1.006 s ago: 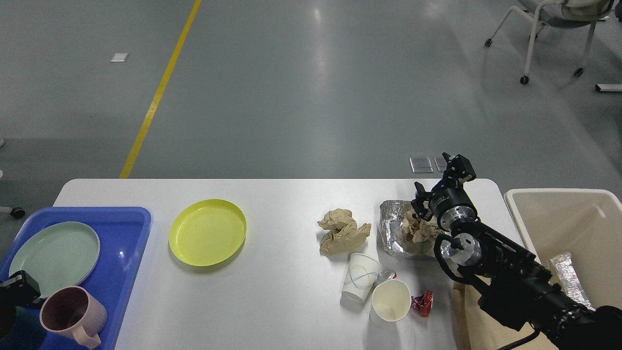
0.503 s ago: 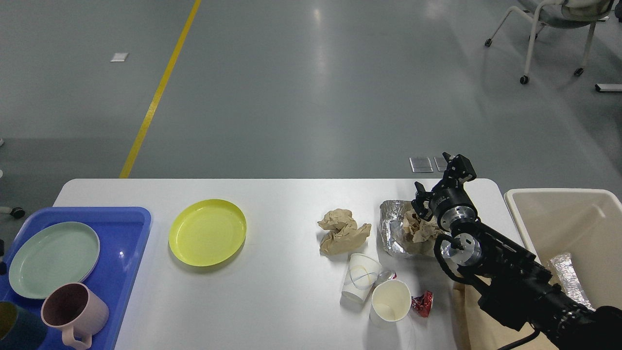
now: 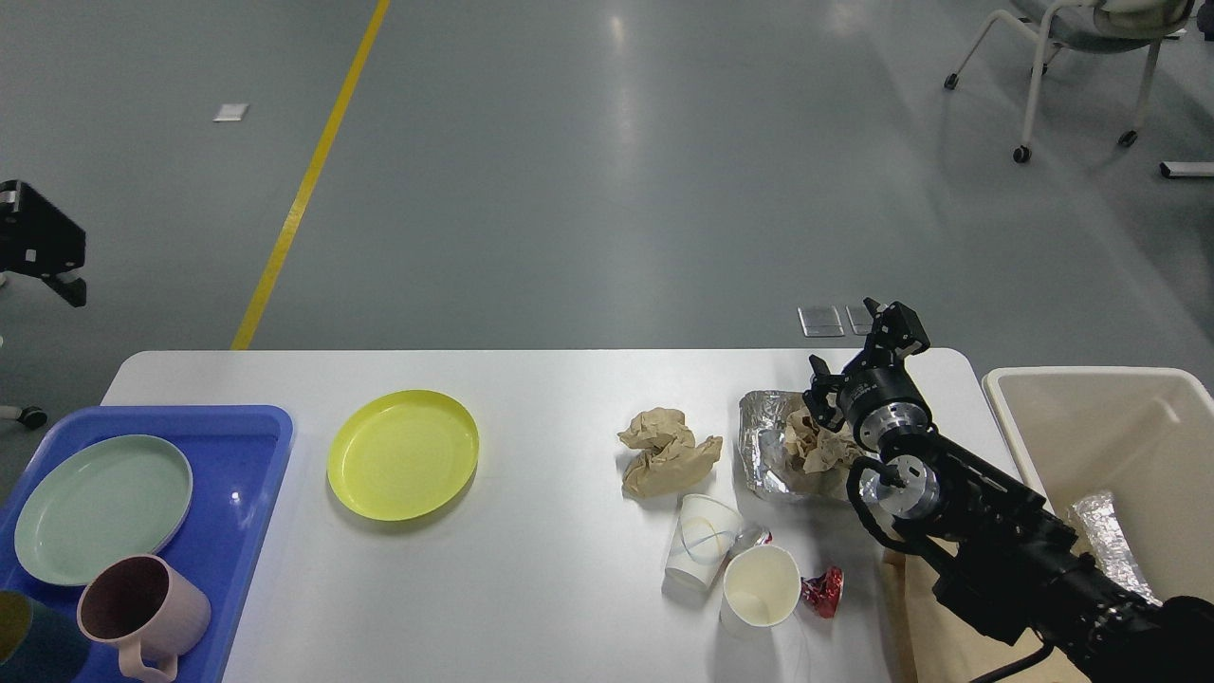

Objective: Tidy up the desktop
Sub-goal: 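Move the left gripper to the yellow plate's edge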

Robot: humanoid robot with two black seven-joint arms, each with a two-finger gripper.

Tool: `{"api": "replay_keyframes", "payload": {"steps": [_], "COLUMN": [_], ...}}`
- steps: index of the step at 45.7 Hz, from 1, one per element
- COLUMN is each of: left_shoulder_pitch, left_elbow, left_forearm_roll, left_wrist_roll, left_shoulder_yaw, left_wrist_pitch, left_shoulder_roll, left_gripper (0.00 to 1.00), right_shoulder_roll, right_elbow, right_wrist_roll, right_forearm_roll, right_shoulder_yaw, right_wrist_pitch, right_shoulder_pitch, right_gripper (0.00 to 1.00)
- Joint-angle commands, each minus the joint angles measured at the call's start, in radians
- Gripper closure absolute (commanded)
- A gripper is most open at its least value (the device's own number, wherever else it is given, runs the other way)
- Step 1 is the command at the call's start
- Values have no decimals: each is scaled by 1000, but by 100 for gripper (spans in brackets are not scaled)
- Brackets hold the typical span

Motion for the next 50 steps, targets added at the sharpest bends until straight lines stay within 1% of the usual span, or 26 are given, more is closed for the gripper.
{"api": "replay_keyframes", "payload": {"steps": [1,3,5,9,12,24,32,41,46,50], "left_shoulder_pitch": [-131,-155,-178,-231,-265,-305,-291,-250,-133,-26], "left_elbow": [-126,-168,-207,-282,-313,-327,-322,-299,-258,-195], "left_forearm_roll": [-146,-189,-229,-293,-340,-375,-373,-366,-367,-367], "left_wrist_roll": [92,119,131,131,131,132,128,122,120,119], "left_shoulder_yaw": [-19,-31,-46,-63,-75,-101,-100,-98,-104,-135], "left_wrist_pitch": [0,0,0,0,0,0,0,0,5,40], "left_shoulder_roll": [-102,-141,-175,-231,-261,-253,-251,-238,-201,-182], "left_gripper": [4,4,4,4,4,4,4,4,4,4], "right_shoulder_roll": [0,0,0,0,0,0,0,0,0,0], "right_elbow": [0,0,0,0,0,0,0,2,2,2], "right_wrist_roll": [-1,1,-1,1,-1,1,1,1,-1,-1], "right_forearm_roll": [-1,0,0,-1,-1,0,0,0,0,0], "right_shoulder_yaw": [0,0,0,-1,0,-1,0,0,0,0], "right_wrist_pitch": [0,0,0,0,0,0,0,0,0,0], "right_shoulder_pitch": [0,0,0,0,0,0,0,0,0,0], "right_gripper": [0,0,0,0,0,0,0,0,0,0]}}
